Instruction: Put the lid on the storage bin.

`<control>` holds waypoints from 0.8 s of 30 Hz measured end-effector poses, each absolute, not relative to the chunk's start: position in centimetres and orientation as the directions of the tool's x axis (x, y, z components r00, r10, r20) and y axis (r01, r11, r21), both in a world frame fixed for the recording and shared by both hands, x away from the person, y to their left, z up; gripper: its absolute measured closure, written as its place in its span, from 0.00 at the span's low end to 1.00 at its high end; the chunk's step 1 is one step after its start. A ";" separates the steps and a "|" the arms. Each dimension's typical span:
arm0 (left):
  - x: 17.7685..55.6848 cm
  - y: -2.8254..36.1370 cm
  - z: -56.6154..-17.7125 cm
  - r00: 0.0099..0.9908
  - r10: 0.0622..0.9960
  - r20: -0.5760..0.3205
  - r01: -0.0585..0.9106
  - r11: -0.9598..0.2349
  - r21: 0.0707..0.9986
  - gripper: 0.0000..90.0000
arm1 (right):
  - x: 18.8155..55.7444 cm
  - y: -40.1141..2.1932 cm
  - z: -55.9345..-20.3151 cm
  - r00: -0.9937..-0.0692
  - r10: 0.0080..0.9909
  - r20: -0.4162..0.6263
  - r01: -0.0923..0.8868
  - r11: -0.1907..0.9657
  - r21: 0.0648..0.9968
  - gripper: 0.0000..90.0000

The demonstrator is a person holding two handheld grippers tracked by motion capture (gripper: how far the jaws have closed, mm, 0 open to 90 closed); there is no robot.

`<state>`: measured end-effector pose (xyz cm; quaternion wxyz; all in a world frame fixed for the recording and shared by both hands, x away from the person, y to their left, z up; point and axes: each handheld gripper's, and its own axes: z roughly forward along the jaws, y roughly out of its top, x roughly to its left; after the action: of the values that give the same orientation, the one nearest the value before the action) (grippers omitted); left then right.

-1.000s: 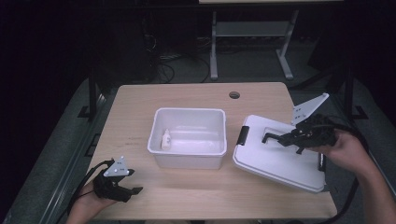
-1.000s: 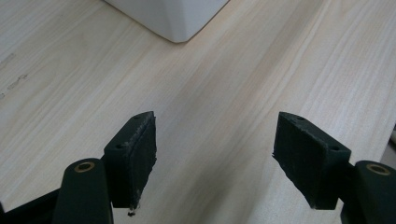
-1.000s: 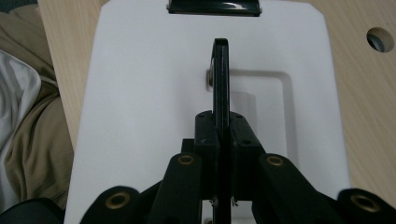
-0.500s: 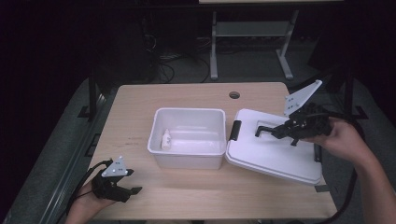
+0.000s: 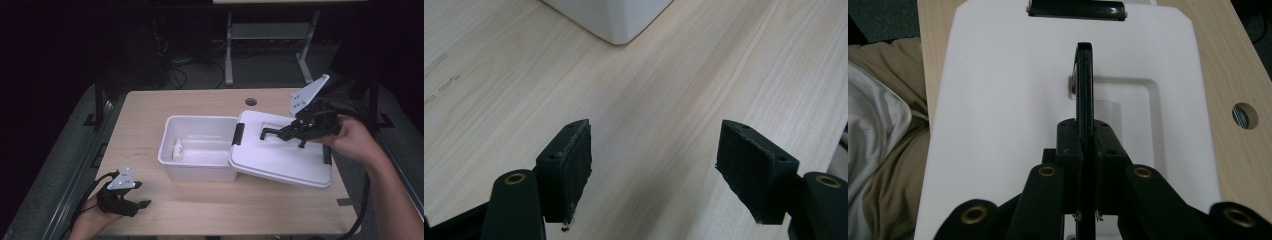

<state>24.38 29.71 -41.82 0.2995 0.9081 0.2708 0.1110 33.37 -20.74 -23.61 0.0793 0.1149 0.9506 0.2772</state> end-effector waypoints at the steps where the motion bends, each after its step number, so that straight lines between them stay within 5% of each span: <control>1: 24.4 29.7 -41.8 0.827 0.561 0.039 0.425 -0.670 0.608 0.33 | 33.7 -20.2 -23.4 -0.964 0.251 -0.089 0.164 0.824 0.543 0.93; 24: 24.3 29.9 -42.1 0.834 0.551 0.035 0.414 -0.667 0.619 0.33 | 36.6 -13.1 -23.8 -0.984 0.156 -0.083 0.085 0.830 0.551 0.93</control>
<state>24.32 29.92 -42.06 0.3094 0.9062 0.2663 0.1100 36.63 -13.13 -23.75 0.0624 0.0632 0.9545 0.2846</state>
